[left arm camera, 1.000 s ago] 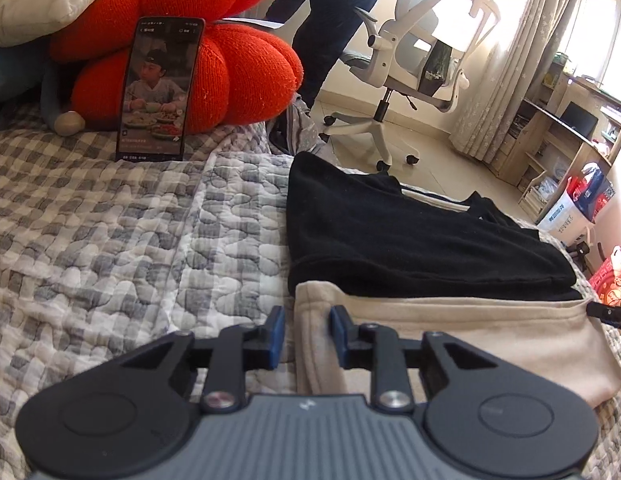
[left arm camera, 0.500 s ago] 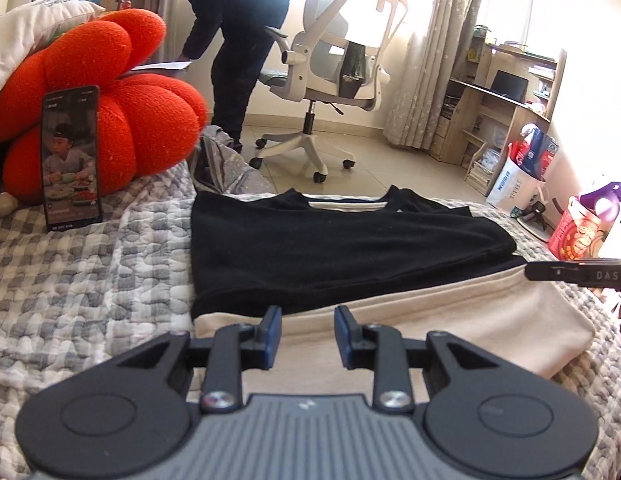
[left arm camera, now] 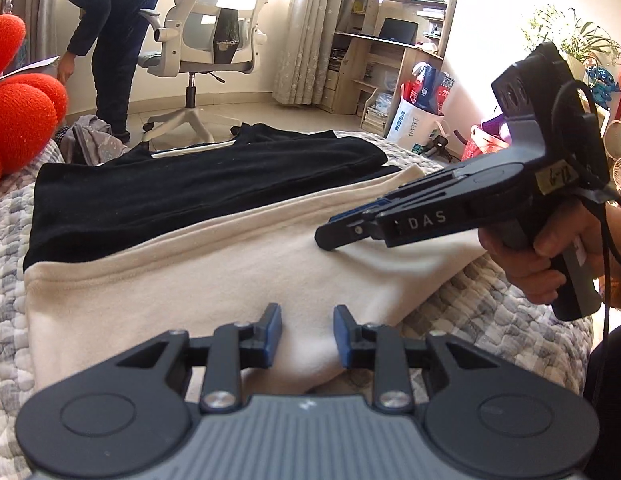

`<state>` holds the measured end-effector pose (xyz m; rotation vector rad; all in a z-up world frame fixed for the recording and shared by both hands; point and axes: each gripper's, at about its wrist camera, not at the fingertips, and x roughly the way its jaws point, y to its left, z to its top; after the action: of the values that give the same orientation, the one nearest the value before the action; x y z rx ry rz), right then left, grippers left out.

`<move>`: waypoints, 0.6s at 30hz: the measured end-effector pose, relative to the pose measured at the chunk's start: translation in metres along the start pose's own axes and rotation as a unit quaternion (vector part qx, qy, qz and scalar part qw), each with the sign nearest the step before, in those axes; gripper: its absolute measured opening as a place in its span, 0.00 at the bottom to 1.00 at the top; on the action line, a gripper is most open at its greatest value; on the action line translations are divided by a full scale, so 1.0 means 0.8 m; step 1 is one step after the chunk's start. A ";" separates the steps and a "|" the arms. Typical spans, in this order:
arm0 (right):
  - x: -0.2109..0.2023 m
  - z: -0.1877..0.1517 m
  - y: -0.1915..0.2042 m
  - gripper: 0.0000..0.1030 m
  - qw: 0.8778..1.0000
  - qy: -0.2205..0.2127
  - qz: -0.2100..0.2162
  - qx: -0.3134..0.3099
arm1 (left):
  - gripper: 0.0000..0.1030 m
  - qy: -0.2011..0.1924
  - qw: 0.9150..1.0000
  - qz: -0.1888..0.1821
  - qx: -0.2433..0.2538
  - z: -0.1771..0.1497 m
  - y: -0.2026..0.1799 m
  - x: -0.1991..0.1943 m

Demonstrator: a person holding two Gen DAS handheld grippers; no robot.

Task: Fold clothes

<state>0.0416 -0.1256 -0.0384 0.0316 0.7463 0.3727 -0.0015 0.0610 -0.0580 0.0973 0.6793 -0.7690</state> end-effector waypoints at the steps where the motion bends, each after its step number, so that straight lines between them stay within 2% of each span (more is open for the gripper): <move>1: 0.003 0.003 -0.001 0.20 1.000 -0.002 -0.005 -0.001 | 0.27 -0.001 1.000 0.001 0.000 0.000 0.000 -0.001; 3: 0.012 0.009 -0.005 0.13 1.000 -0.008 -0.017 0.000 | 0.27 -0.003 1.000 0.001 0.000 -0.002 -0.001 -0.002; 6: 0.018 0.014 -0.017 0.12 0.999 -0.020 -0.012 0.030 | 0.28 -0.007 1.000 0.003 0.000 -0.002 0.000 -0.005; 8: 0.012 0.013 -0.022 0.14 0.998 -0.025 -0.003 0.049 | 0.29 -0.011 1.000 0.005 -0.002 -0.003 0.001 -0.006; 9: 0.006 0.011 -0.021 0.21 0.999 -0.025 -0.001 0.048 | 0.30 -0.013 1.000 0.006 -0.004 -0.003 0.001 -0.007; 10: 0.001 0.009 -0.019 0.23 0.999 -0.026 0.000 0.048 | 0.31 -0.016 1.000 0.005 -0.006 -0.003 0.003 -0.008; 12: -0.011 0.006 -0.017 0.24 0.999 -0.026 0.004 0.047 | 0.39 -0.025 0.999 0.007 -0.019 -0.003 0.010 -0.012; 14: -0.022 0.003 -0.015 0.30 0.999 -0.027 0.007 0.045 | 0.44 -0.030 0.999 0.020 -0.032 -0.002 0.017 -0.014; 15: -0.027 0.001 -0.015 0.34 0.999 -0.025 0.006 0.044 | 0.45 -0.031 0.998 0.027 -0.038 -0.002 0.020 -0.015; 18: -0.029 -0.002 -0.018 0.35 0.999 -0.009 -0.018 0.045 | 0.45 -0.027 0.998 0.040 -0.038 -0.004 0.022 -0.014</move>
<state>0.0296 -0.1470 -0.0270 0.1058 0.7455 0.3039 0.0028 0.0817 -0.0566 0.0342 0.6479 -0.6671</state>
